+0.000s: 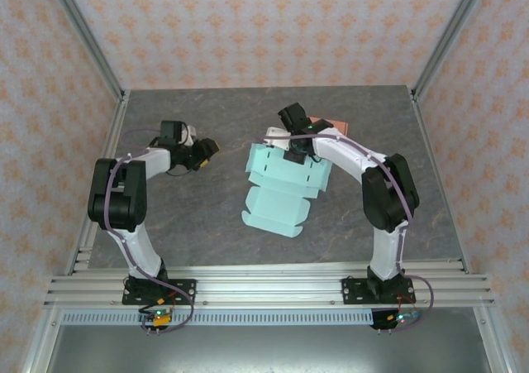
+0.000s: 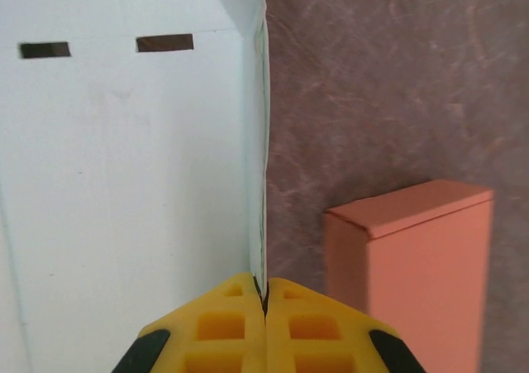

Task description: Fold the paper box

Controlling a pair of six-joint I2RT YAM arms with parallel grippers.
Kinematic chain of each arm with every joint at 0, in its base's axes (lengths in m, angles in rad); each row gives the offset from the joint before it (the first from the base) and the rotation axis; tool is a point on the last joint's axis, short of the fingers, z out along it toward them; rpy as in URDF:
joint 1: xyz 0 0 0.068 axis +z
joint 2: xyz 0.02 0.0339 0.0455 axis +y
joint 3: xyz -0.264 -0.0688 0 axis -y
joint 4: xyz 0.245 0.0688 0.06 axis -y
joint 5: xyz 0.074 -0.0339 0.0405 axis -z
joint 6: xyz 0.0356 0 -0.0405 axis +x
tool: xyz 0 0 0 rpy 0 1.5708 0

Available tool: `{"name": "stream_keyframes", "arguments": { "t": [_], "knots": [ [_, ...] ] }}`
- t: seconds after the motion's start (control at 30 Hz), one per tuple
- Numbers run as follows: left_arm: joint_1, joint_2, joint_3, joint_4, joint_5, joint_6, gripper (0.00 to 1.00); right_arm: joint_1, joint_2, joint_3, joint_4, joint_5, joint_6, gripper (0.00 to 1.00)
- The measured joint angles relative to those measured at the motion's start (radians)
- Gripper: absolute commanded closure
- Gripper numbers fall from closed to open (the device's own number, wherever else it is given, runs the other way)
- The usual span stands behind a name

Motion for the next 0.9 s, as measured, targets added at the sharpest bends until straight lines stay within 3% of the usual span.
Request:
{"name": "stream_keyframes", "arguments": {
  "t": [0.17,0.27,0.4,0.63,0.9],
  "knots": [
    [-0.100,-0.056,-0.066,0.139,-0.034,0.084,0.44,-0.004,-0.013,-0.114,0.231,0.029,-0.161,1.00],
    [-0.114,-0.084,-0.138,0.248,-0.026,0.145,0.44,-0.005,-0.048,-0.225,0.366,-0.006,-0.259,1.00],
    [-0.126,-0.085,-0.168,0.267,-0.026,0.257,0.45,-0.006,-0.071,-0.302,0.505,-0.066,-0.320,1.00],
    [-0.150,-0.085,-0.251,0.391,-0.023,0.350,0.49,-0.003,-0.122,-0.538,0.926,-0.127,-0.402,1.00],
    [-0.166,-0.036,-0.291,0.498,0.006,0.371,0.51,0.003,-0.164,-0.610,1.062,-0.165,-0.485,1.00]
  ]
}}
